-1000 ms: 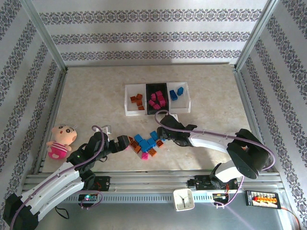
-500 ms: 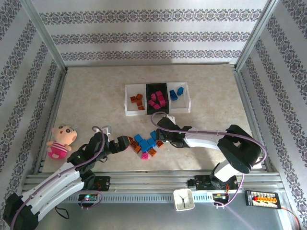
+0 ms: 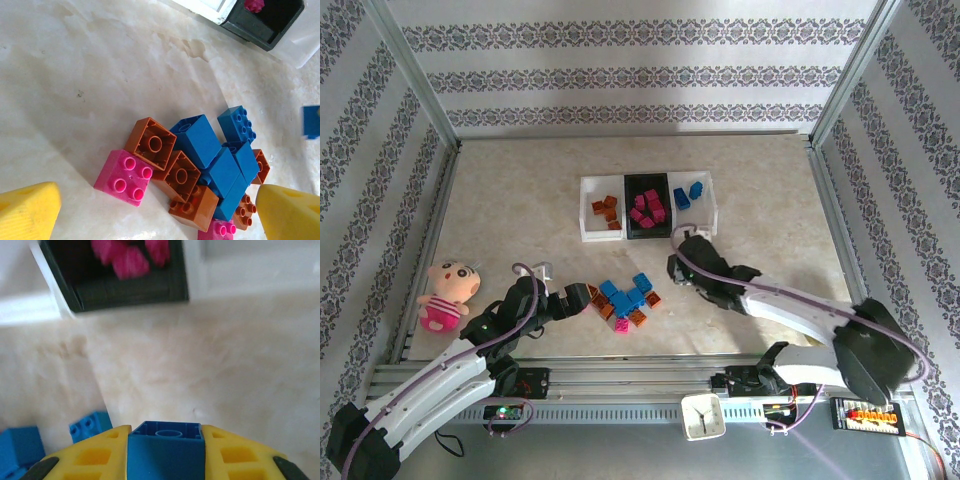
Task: Sort the legos into containers by color
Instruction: Place the lego in the container.
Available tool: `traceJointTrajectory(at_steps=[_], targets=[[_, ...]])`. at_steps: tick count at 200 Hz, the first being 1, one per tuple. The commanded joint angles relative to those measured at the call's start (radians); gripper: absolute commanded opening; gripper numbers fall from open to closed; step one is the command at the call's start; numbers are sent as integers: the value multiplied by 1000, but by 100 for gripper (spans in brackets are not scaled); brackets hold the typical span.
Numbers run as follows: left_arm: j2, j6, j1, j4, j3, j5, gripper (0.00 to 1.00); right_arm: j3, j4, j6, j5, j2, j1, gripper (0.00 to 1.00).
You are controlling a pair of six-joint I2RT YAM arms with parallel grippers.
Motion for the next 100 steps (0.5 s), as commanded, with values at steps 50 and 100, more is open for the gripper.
traceJointTrajectory(at_steps=[50,100], targets=[[9,-9,-12,23,-1,12,100,302,-73,-215,-44,187,-273,24],[6,-14,-11,-9,17,20,100,561,-129,-235,-33,505,-336,28]])
